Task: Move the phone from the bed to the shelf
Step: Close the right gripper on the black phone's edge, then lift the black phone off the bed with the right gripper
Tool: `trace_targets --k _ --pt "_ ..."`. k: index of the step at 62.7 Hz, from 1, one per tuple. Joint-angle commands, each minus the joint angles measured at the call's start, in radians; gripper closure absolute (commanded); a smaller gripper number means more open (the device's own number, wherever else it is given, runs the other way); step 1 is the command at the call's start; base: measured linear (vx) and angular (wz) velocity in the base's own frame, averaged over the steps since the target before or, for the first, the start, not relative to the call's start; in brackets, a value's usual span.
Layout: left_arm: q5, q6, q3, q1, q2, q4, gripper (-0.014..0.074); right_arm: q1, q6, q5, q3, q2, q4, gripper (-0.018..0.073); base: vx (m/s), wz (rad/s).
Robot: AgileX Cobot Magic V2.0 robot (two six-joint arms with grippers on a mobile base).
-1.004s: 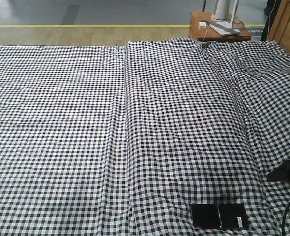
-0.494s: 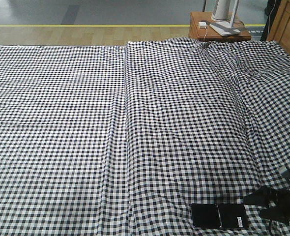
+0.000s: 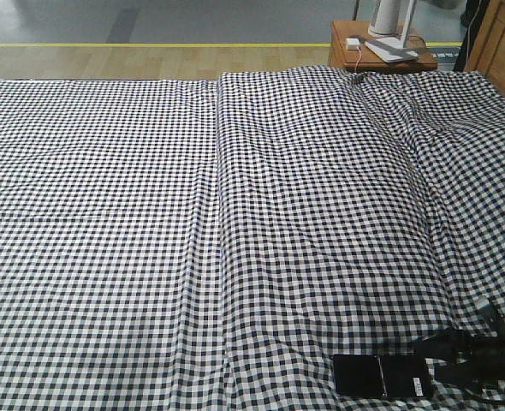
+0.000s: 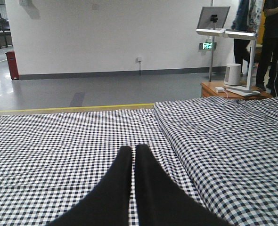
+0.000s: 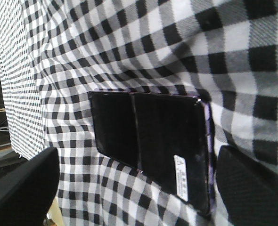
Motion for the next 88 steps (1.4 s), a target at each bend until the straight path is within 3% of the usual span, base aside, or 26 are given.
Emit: trace_targets --k 1,47,73,88 --pt "-0.07 -0.009 -0.024 -0.004 -0.007 -0.011 0.0595 -0.003 -0.001 0.076 -0.027 -0.032 0.006 -0.0063 0.0 0.0" --pt "-0.07 -0.009 -0.024 -0.004 -0.007 -0.011 0.0595 0.001 0.043 0.258 -0.115 0.145 0.011 -0.0041 0.0 0.0" --pt "-0.07 -0.009 -0.024 -0.004 -0.007 -0.011 0.0595 0.115 0.028 0.281 -0.115 0.149 0.008 -0.0034 0.0 0.0" --pt "-0.07 -0.009 -0.024 -0.004 -0.007 -0.011 0.0595 0.095 0.029 0.286 -0.115 0.149 0.006 0.0055 0.0 0.0"
